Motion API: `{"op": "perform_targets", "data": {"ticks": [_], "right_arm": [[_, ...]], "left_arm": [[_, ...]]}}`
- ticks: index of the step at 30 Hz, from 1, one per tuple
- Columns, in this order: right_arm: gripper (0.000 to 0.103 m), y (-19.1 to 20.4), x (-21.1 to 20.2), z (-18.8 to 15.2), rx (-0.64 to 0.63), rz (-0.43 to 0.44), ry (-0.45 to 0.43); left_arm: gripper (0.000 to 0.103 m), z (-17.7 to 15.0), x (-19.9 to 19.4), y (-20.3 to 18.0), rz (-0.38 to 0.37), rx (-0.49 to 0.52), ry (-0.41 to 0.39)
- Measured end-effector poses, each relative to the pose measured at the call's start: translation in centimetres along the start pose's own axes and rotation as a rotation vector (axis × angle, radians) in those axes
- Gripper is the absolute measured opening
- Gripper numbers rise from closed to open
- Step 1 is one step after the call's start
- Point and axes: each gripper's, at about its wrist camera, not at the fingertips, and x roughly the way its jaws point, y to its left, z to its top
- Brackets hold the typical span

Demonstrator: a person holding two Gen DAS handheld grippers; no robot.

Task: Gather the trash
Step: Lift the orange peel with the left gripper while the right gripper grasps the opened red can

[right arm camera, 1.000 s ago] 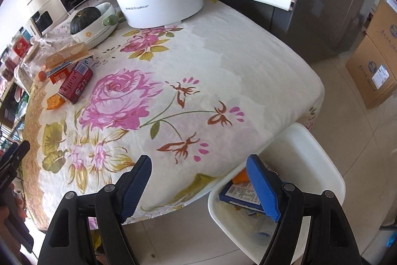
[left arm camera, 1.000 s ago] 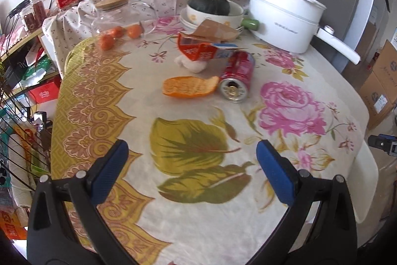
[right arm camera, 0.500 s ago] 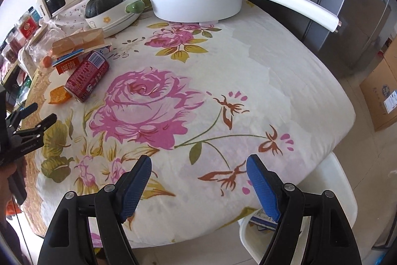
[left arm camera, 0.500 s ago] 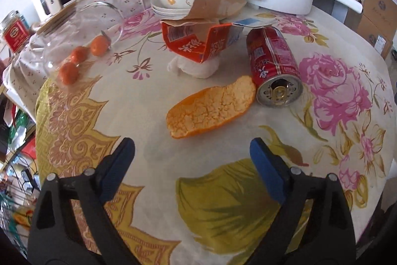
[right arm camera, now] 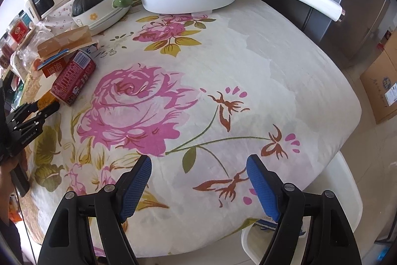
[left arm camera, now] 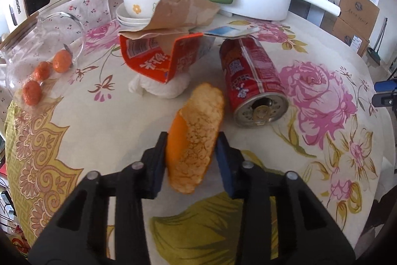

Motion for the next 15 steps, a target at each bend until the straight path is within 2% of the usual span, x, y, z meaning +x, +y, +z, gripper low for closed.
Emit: {"op": "perform_targets", "data": {"ticks": [2, 6, 11, 15], "right_arm": [[0.080, 0.3, -0.3, 0.0, 0.001, 0.002, -0.011], [0.080, 1.9, -0.9, -0.7, 0.006, -0.008, -0.046], [0.080, 5.7, -0.5, -1.5, 0.003, 0.058, -0.046], [0.080, 9.7, -0.4, -0.8, -0.031, 0.101, -0.070]], "left_arm": [[0.023, -0.1, -0.2, -0.6, 0.013, -0.001, -0.002], [0.015, -1.0, -1.2, -1.0, 0.017, -0.076, -0.019], [0.013, -2.6, -3.6, -0.6, 0.025, -0.128, -0.014], [0.013, -4.1, -5.5, 0.8, 0.029, -0.225, -0.016]]}}
